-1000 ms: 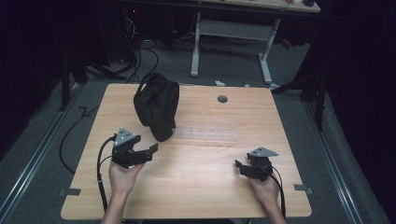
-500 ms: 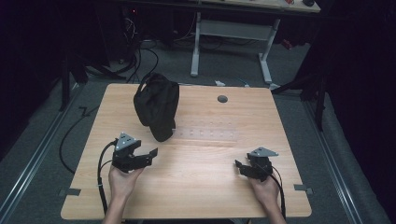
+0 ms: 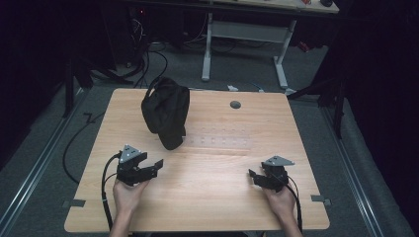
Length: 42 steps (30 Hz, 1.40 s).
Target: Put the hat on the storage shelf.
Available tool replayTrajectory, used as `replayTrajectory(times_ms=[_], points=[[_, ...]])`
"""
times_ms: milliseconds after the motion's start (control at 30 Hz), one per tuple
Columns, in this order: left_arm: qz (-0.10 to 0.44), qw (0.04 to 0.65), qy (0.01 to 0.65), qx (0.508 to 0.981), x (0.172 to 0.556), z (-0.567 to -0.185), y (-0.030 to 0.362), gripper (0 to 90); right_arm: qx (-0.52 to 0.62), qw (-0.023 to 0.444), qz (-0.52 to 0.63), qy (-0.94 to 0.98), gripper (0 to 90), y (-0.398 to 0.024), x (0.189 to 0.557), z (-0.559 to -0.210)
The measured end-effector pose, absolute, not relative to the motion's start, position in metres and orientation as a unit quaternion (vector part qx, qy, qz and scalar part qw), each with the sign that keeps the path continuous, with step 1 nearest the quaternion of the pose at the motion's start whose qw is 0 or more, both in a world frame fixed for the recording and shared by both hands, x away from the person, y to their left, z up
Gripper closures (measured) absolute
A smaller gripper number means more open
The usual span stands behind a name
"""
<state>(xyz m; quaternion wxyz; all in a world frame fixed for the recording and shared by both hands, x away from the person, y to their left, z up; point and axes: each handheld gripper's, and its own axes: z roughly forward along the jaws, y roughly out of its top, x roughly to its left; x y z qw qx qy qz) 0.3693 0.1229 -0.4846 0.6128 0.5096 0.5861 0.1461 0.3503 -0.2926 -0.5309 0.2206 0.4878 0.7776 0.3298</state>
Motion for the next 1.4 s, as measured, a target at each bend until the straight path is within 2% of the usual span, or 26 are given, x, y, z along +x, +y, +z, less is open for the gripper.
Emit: replayTrajectory(times_ms=[633,1067,1400], points=[[0.148,0.574,0.606,0.53,0.377,-0.516,0.123,33.4,0.488,0.221,0.33,0.778,37.3,-0.293,0.35,-0.531],[0.178,0.544,0.623,0.533,0.38,-0.533,0.123,32.6,0.488,0.221,0.33,0.777,37.3,-0.292,0.35,-0.531],[0.228,0.528,0.613,0.542,0.379,-0.546,0.116,31.1,0.488,0.221,0.33,0.777,37.4,-0.292,0.35,-0.531]])
